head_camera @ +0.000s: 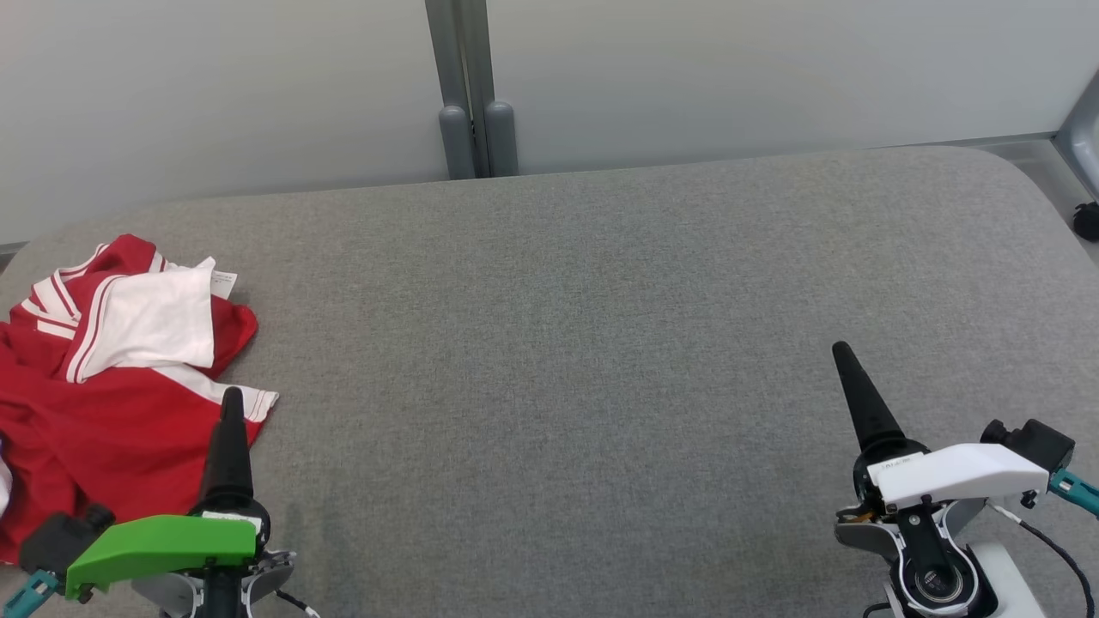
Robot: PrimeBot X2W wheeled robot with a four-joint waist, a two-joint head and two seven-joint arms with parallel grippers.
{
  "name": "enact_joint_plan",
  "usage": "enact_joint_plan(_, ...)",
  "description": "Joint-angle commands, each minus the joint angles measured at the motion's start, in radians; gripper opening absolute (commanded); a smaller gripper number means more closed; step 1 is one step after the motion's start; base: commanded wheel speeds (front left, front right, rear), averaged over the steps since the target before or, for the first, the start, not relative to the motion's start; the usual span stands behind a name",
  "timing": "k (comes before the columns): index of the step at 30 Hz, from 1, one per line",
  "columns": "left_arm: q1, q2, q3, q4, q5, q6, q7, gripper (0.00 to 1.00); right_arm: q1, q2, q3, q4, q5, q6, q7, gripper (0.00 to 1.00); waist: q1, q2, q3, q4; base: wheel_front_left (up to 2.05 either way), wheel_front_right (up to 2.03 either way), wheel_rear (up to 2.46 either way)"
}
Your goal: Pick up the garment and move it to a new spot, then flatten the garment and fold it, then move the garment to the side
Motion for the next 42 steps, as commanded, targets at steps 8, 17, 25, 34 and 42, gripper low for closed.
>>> enact_joint_plan(8,-0.016,0.007,-0.031,-0.059,0.233,0.034,-0.035,1.0,-0.041,-0.012,0.039,-0.04,-0.231,0.0,-0.037,1.0,0.0,0.0,0.003,0.0,0.0,0.0,0.0)
enact_joint_plan(17,-0.013,0.008,-0.071,-0.078,0.41,0.06,-0.066,1.0,-0.044,-0.013,0.065,-0.055,-0.425,0.0,-0.068,1.0,0.0,0.0,0.003,0.004,0.0,0.0,0.0)
enact_joint_plan(25,-0.014,0.008,-0.091,-0.086,0.535,0.074,-0.094,1.0,-0.053,-0.012,0.084,-0.051,-0.573,0.001,-0.096,1.0,0.0,0.0,0.002,0.007,0.0,0.0,0.0)
enact_joint_plan(34,-0.014,0.009,-0.102,-0.089,0.631,0.081,-0.119,1.0,-0.058,-0.009,0.102,-0.055,-0.683,0.001,-0.121,1.0,0.0,0.0,0.0,0.008,0.0,0.0,0.0)
enact_joint_plan(42,-0.018,0.01,-0.111,-0.092,0.715,0.089,-0.139,1.0,-0.059,-0.009,0.119,-0.06,-0.766,0.001,-0.141,1.0,0.0,0.0,0.003,0.011,0.0,0.0,0.0)
